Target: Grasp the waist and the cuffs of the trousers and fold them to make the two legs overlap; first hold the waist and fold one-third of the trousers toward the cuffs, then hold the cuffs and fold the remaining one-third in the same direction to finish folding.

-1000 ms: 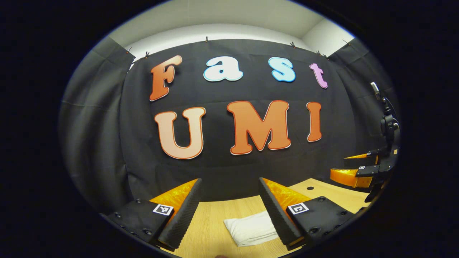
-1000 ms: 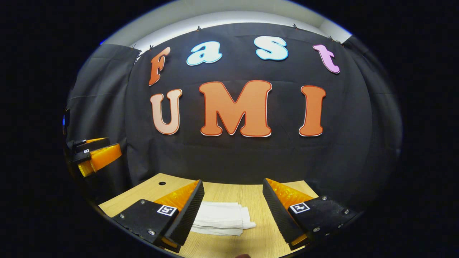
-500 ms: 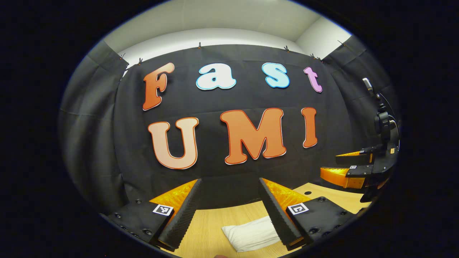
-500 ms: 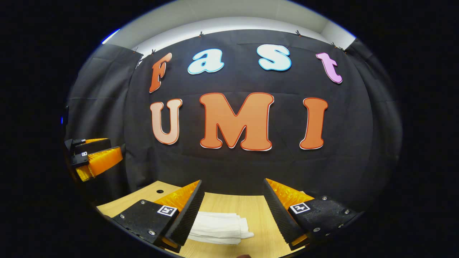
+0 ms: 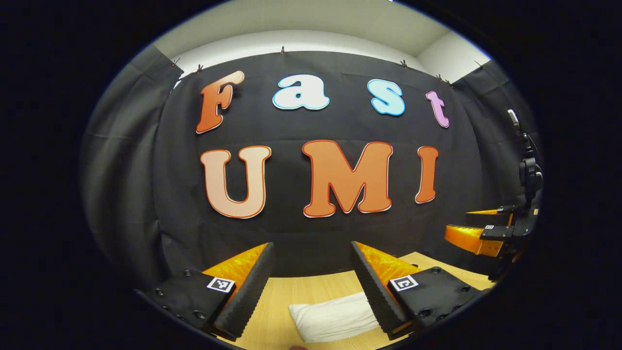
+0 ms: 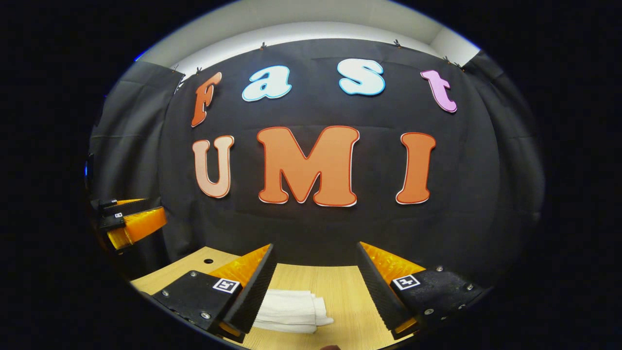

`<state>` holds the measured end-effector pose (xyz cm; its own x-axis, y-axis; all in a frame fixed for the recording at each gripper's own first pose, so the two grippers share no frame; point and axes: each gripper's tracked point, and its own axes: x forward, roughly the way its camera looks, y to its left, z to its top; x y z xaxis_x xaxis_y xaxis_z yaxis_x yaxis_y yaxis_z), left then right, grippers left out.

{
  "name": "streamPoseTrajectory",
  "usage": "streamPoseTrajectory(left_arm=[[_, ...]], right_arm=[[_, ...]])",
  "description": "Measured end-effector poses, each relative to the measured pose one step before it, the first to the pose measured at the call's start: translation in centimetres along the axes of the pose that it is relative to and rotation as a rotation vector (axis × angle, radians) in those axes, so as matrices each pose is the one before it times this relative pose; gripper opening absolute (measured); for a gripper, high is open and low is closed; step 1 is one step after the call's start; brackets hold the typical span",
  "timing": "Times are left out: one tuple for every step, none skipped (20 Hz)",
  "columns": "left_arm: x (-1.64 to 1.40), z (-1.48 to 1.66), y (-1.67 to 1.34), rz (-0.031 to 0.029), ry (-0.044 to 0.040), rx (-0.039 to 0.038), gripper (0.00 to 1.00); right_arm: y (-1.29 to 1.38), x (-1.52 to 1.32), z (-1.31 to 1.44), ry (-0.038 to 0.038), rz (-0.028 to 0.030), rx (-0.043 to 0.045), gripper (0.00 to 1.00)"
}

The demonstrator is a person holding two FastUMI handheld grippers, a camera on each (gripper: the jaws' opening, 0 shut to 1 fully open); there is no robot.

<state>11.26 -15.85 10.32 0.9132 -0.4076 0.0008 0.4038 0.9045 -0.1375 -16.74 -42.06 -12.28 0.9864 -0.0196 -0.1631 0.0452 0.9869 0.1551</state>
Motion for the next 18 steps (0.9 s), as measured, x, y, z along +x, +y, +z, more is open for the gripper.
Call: streamPoseTrajectory(left_arm=[[0.011, -0.263, 0.224, 0.01081, 0.00724, 0.01107, 1.0], [0.143, -0.317, 0.175, 0.01093, 0.00316, 0.00853, 1.0], [0.012, -0.315, 0.146, 0.00792, 0.0039, 0.00395, 1.0], [-0.023, -0.439, 0.113, 0.00718, 0.0062, -0.00216, 1.0], [0.053, -0.401, 0.011, -0.00096, 0.00771, -0.00755, 1.0], [0.009, -0.397, 0.019, -0.00046, 0.00453, -0.00548, 1.0], [0.014, -0.204, 0.092, -0.00087, 0.00491, 0.00312, 1.0], [-0.125, -0.136, 0.277, 0.00561, 0.00569, 0.0131, 1.0], [-0.017, 0.035, 0.304, 0.00236, 0.00043, 0.0062, 0.99], [-0.069, -0.167, -0.23, -0.01019, 0.01022, -0.00725, 1.0], [-0.092, -0.213, 0.069, 0.00271, 0.00927, -0.01193, 0.99], [-0.076, -0.165, 0.177, -0.00121, 0.0023, -0.01514, 1.0], [-0.192, -0.046, 0.137, 0.0023, 0.0038, -0.00879, 1.0], [-0.216, 0.001, 0.119, 0.00328, 0.00162, -0.00201, 1.0], [-0.126, 0.134, 0.042, 0.00127, -0.00415, 0.00599, 1.0], [-0.107, 0.159, 0.153, 0.00076, -0.00606, 0.00628, 1.0], [-0.176, -0.113, -0.047, -0.00273, -0.00198, 0.00431, 1.0], [-0.104, -0.224, -0.019, -0.00211, 0.00591, 0.00469, 1.0]], right_arm=[[-0.264, -0.107, -0.348, 0.00638, -0.00353, 0.005, 0.98], [-0.156, 0.009, -0.231, 0.00611, -0.00045, 0.00031, 0.98], [-0.099, 0.063, -0.405, 0.00481, -0.00284, -0.00762, 0.98], [-0.056, 0.057, -0.221, 0.00258, -0.00551, -0.01177, 0.98], [0.049, 0.042, -0.124, 0.00353, -0.00385, -0.01179, 0.98], [0.102, 0.04, -0.094, 0.00249, -0.00444, -0.00984, 0.98], [0.083, -0.017, -0.189, 0.00516, -0.00185, -0.0051, 0.98], [0.072, -0.118, 0.097, 0.0014, -0.00138, 0.00103, 0.98], [0.341, -0.151, 0.368, -0.0059, 0.00526, 0.00376, 0.98], [0.169, -0.113, 0.201, -0.00234, -0.00187, -0.00001, 0.98], [-0.06, -0.141, 0.223, -0.00732, -0.00453, 0.00048, 0.98], [0.126, -0.154, 0.157, -0.00484, 0.0009, -0.00148, 0.98], [0.156, -0.206, 0.054, -0.00284, -0.00284, 0.00059, 0.98], [0.08, -0.183, 0.043, 0.00082, -0.00102, 0.00411, 0.98], [-0.055, -0.205, -0.053, -0.00062, -0.00172, 0.00336, 0.98], [0.001, -0.147, 0.039, -0.0041, 0.00148, 0.00009, 1.0], [0.05, -0.126, 0.044, -0.0037, -0.00102, -0.00594, 1.0], [-0.077, -0.115, 0.124, -0.00667, -0.0041, -0.00586, 1.0]])
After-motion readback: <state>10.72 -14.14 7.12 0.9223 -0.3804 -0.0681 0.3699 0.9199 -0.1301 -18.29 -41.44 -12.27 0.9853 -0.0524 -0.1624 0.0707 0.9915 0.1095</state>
